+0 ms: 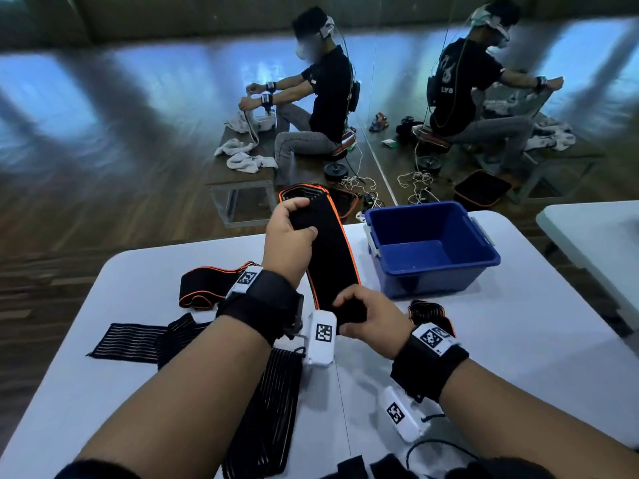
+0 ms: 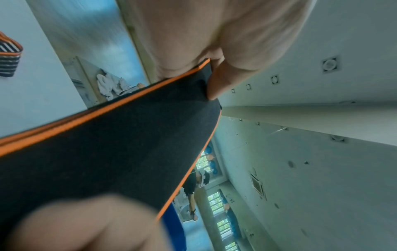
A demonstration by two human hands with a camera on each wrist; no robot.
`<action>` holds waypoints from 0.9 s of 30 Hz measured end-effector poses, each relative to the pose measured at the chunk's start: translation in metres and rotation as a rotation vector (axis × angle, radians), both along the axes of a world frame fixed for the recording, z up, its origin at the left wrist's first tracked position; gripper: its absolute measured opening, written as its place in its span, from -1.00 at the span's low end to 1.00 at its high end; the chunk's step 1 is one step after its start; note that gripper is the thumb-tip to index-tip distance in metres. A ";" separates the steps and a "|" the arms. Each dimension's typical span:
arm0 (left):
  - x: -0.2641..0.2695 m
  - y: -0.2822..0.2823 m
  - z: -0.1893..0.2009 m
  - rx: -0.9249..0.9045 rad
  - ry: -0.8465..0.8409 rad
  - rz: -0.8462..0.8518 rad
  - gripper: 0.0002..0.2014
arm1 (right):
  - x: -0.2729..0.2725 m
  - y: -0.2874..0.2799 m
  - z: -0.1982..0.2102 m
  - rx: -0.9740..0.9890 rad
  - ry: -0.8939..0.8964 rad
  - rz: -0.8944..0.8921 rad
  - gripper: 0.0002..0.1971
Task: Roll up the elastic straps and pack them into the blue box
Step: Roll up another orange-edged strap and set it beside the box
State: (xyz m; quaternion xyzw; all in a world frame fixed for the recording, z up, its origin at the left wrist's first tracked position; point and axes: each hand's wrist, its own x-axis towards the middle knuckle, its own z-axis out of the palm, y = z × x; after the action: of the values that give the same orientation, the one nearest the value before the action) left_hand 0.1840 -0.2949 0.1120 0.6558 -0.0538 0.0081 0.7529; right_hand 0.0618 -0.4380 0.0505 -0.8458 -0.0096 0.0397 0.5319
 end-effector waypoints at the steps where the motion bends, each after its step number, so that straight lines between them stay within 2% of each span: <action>1: 0.006 0.001 -0.005 0.017 0.024 0.002 -0.50 | -0.006 -0.001 -0.013 -0.001 0.060 0.010 -0.59; 5: 0.017 -0.003 -0.036 0.144 0.095 -0.030 -0.48 | -0.032 0.000 -0.056 0.066 0.222 -0.039 -0.61; 8: 0.019 -0.004 -0.067 0.303 0.119 -0.060 -0.50 | -0.050 -0.001 -0.071 0.044 0.301 -0.042 -0.59; 10: 0.019 -0.002 -0.090 0.435 0.117 -0.082 -0.53 | -0.064 -0.001 -0.080 -0.022 0.376 -0.026 -0.55; 13: 0.017 0.004 -0.124 0.646 0.124 -0.170 -0.53 | -0.083 0.004 -0.091 -0.219 0.454 0.006 -0.52; 16: 0.020 0.007 -0.145 0.805 0.134 -0.286 -0.49 | -0.090 0.008 -0.092 -0.347 0.416 -0.016 -0.49; 19: 0.023 0.007 -0.154 0.948 0.112 -0.352 -0.49 | -0.098 0.011 -0.093 -0.366 0.400 -0.080 -0.43; 23: 0.027 0.006 -0.167 1.050 0.077 -0.344 -0.54 | -0.110 0.017 -0.090 -0.379 0.387 -0.135 -0.48; 27: 0.036 0.002 -0.172 1.160 0.039 -0.315 -0.55 | -0.116 0.020 -0.084 -0.414 0.332 -0.101 -0.53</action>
State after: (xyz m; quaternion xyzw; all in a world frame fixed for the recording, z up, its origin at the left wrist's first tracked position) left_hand 0.2202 -0.2929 -0.0604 0.9438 -0.1324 -0.1462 0.2652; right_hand -0.0539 -0.4181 -0.0335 -0.9179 0.1283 0.1522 0.3434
